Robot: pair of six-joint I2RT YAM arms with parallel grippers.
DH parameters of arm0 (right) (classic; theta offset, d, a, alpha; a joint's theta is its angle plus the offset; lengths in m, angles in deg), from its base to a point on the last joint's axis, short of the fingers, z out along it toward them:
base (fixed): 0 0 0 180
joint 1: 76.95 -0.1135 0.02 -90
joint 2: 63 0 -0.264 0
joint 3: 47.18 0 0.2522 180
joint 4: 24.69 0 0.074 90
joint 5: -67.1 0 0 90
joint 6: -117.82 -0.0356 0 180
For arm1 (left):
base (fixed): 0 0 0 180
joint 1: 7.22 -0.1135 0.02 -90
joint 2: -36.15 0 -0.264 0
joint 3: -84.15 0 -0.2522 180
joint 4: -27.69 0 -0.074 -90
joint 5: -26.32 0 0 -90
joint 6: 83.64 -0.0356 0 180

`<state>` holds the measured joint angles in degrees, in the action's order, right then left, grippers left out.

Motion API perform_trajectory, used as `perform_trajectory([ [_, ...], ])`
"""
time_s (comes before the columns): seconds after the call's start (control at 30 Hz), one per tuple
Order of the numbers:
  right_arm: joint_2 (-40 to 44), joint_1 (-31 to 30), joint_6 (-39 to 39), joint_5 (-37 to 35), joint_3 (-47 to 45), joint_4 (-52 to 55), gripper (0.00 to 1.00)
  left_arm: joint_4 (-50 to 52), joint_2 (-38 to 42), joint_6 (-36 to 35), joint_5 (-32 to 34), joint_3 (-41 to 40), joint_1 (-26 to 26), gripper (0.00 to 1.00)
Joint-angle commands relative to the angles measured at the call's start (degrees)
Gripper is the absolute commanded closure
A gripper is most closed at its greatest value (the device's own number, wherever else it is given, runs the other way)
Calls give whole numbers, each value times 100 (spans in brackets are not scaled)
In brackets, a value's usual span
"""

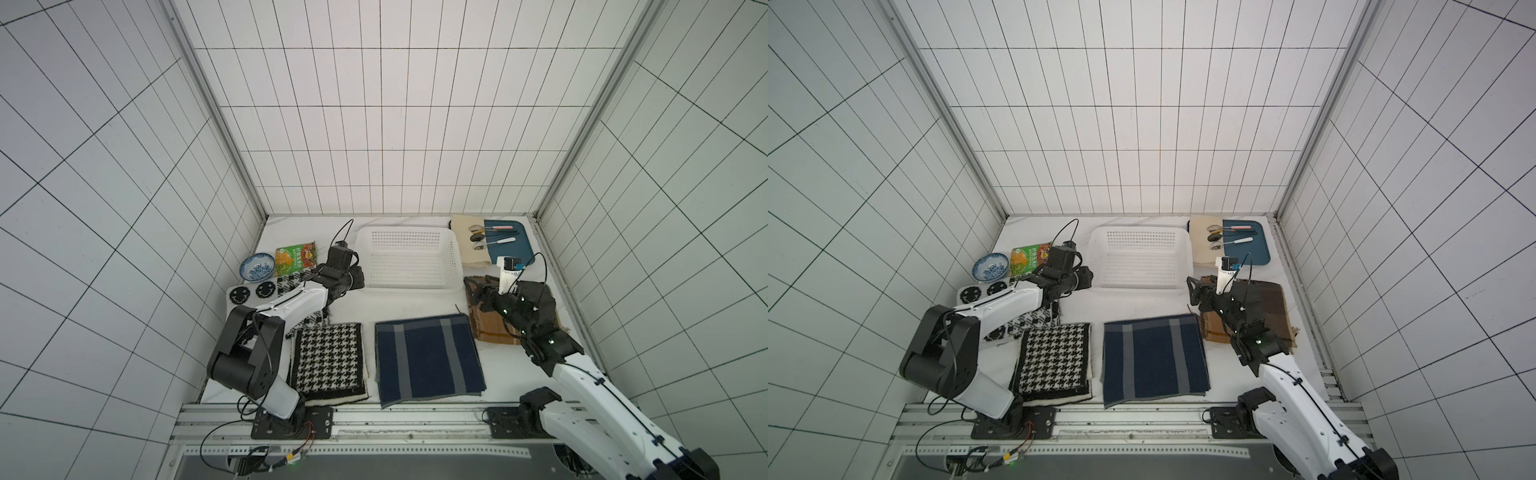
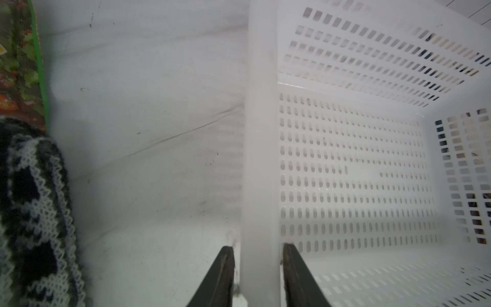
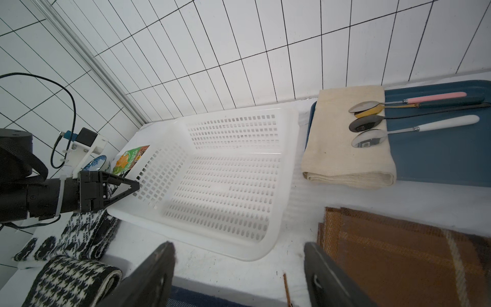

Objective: Put the folded scarf in the basket
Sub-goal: Move the basket to the center of the board, then pick up the scarf at the center of the board.

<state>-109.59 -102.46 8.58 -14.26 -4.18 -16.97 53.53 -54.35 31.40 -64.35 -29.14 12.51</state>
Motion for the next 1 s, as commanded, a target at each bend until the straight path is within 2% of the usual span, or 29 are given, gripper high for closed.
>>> perform_trajectory([
  [0.0, -17, -51, 46, -30, -13, 11, 21, 118, 193, -25, 31, -63, 29, 58],
  [0.07, -18, -50, 37, -17, -5, 19, 21, 140, 350, -42, 111, -132, 101, 54],
  [0.17, -10, -50, 28, -34, -10, 30, 21, 234, 825, -87, 479, -293, 184, 40],
  [0.2, -8, -49, 25, -25, -5, 37, 21, 246, 1049, -117, 587, -357, 240, 38],
  [0.4, -18, -48, 24, -50, 12, 93, 21, 458, 2449, 1, 949, -730, 797, 34],
  [0.5, 16, -50, 52, -109, 19, 133, 21, 520, 3053, 216, 1114, -1076, 1245, 34],
  [0.63, 82, -47, 35, -91, 21, 161, 21, 429, 3663, 637, 970, -1621, 1844, 34],
  [0.7, 119, -50, 35, -117, 12, 190, 21, 407, 3796, 720, 979, -1800, 2263, 33],
  [0.87, 141, -50, 44, -152, 10, 217, 21, 36, 3476, 1020, 742, -2169, 2799, 32],
  [0.93, 141, -49, 50, -154, 19, 226, 21, -412, 3234, 1181, 687, -2401, 3035, 14],
  [0.97, 149, -50, 52, -157, 17, 243, 21, -659, 3106, 1221, 787, -2525, 3212, 11],
])
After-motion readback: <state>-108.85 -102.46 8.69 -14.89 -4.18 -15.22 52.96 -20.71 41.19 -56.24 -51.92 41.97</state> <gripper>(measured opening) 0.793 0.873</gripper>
